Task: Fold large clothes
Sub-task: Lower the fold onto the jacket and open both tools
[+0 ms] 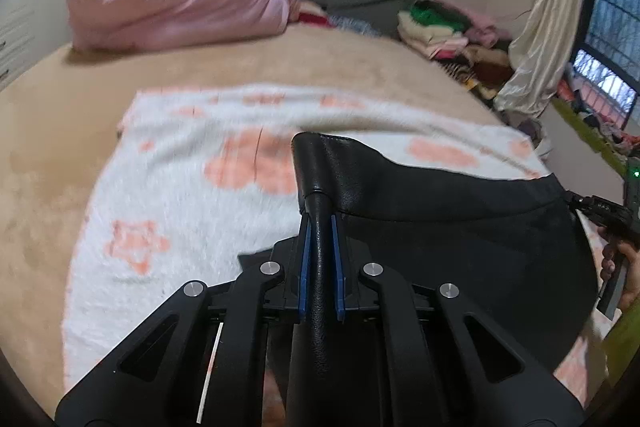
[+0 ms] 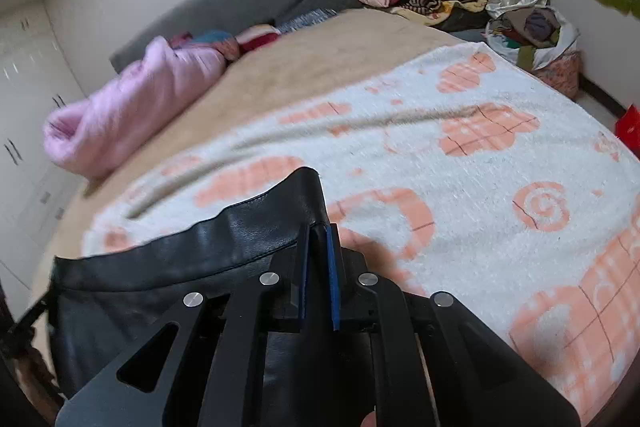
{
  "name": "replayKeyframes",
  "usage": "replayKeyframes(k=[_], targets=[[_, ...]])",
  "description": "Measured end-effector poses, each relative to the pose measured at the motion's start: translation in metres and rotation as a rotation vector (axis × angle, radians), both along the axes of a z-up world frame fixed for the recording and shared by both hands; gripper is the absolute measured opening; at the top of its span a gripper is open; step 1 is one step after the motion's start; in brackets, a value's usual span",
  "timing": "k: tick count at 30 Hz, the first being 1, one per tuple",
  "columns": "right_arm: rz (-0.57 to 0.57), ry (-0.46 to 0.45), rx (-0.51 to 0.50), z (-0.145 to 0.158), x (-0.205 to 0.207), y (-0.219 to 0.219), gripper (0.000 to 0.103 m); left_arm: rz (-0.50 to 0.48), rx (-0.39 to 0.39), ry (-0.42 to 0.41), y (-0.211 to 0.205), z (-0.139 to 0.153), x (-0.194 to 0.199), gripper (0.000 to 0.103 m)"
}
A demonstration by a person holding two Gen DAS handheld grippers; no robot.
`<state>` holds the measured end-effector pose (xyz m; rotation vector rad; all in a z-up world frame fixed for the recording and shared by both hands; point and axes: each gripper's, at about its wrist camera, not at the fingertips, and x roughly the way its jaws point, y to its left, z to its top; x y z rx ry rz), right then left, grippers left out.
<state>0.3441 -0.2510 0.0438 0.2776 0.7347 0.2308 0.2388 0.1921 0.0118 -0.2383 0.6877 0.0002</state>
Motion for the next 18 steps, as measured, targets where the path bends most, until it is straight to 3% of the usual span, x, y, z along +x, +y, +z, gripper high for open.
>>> replayKeyframes(k=[5, 8, 18], targets=[[-0.016, 0.06, -0.057, -0.028, 0.011, 0.007, 0.008, 0.02, -0.038, 0.064, 0.01, -0.023, 0.007, 0.008], [-0.024, 0.085, -0.058, -0.041, 0.013, 0.006, 0.009, 0.024, -0.016, 0.08, 0.006, -0.026, 0.008, 0.009], [-0.007, 0.141, -0.107, -0.052, 0.015, 0.011, 0.011, 0.038, -0.021, 0.136, 0.01, -0.04, 0.01, 0.024]])
